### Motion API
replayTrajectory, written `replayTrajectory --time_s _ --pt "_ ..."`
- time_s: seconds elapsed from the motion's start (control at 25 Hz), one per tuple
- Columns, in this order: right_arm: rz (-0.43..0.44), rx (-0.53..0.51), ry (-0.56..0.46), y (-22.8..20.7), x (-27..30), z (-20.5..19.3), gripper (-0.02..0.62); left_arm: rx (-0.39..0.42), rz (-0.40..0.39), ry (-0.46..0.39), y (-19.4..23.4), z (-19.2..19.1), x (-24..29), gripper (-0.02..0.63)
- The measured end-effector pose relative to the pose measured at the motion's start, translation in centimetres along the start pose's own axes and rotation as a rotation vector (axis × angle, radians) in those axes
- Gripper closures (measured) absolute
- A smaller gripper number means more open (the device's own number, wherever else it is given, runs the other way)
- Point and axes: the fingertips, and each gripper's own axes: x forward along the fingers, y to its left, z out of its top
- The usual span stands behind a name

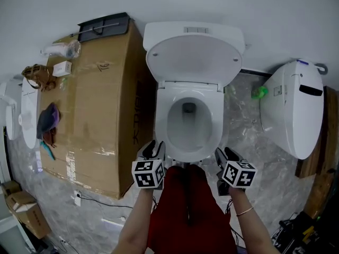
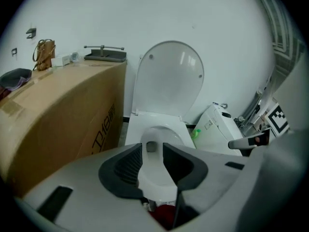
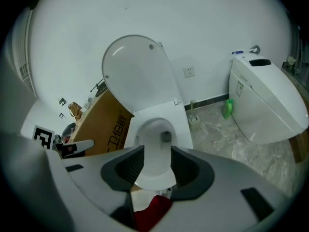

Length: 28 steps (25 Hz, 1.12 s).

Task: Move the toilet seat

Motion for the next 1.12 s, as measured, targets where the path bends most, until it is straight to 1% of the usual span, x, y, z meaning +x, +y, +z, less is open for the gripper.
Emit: replayTrajectory --time_s 0.12,0.28,0.4,0.68,0.92,1.12 --pt "-0.008 0.001 0.032 -0.6 2.3 -1.2 0.408 -0.018 0.013 0.038 1.4 -2.0 1.9 0.486" --pt "-0.039 -0.005 0.080 -1.6 5.6 -3.6 0.377 -0.041 0.029 0.091 3.5 -4.7 4.3 0.459" --pt "-0.055 0.027 0.106 -2.5 7.8 -5.6 0.373 -0.061 0.043 0.127 5.1 -6.7 6.1 0.444" --pt "-0.122 0.092 0.182 -5.5 11.5 -9.5 0.314 -0.090 0.043 0.228 7.5 -11.3 9.6 0.408" --pt "-0.148 0.183 0.199 -6.7 13.2 -11.2 0.296 -0.117 0.021 0.266 8.1 -13.4 11.6 0.394" --pt "-0.167 0.224 0.210 -7.4 14.2 -12.1 0.290 -0.138 0.003 0.288 7.9 -14.2 12.7 0.394"
